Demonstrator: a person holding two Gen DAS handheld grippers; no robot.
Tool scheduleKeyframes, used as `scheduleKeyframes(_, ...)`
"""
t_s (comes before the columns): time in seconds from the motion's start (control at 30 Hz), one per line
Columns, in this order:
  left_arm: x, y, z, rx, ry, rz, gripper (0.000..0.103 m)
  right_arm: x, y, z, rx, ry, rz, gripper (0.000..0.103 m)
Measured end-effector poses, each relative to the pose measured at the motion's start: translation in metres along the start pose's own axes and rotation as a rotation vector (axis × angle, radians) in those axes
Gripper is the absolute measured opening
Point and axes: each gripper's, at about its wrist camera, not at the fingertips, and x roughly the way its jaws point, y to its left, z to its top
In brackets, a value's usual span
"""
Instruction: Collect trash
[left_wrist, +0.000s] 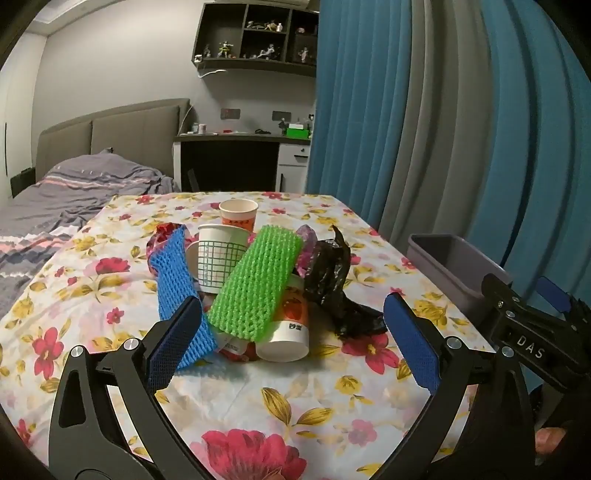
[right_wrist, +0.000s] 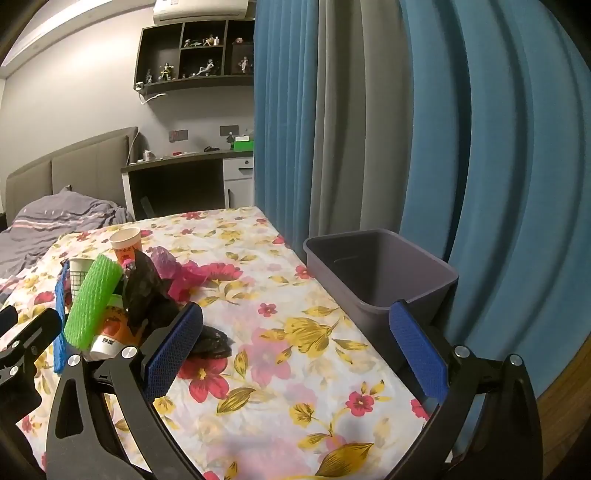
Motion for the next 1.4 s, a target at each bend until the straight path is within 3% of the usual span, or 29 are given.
scheduleKeyframes(1.4,0.0028,-0.0068,0.0004,0.000,-0.007,-0.017,0.097,0.0014,-0.0054,-0.0051,0.009,-0.011,-0.007,0.098)
